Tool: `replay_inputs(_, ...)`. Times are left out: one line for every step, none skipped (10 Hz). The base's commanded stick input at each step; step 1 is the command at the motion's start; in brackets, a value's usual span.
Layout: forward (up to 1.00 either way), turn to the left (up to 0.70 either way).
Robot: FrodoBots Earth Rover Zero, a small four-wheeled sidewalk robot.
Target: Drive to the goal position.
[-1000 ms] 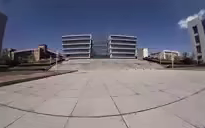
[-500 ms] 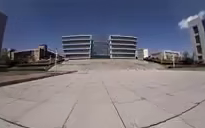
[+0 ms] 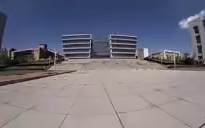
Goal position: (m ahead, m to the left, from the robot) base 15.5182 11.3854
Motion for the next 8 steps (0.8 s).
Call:
replay_inputs(0.7,0.01)
replay_inputs(0.7,0.01)
replay_inputs(0.7,0.01)
replay_inputs(0.7,0.01)
replay_inputs(0.7,0.01)
replay_inputs(0.7,0.01)
replay_inputs(0.7,0.01)
replay_inputs(0.7,0.01)
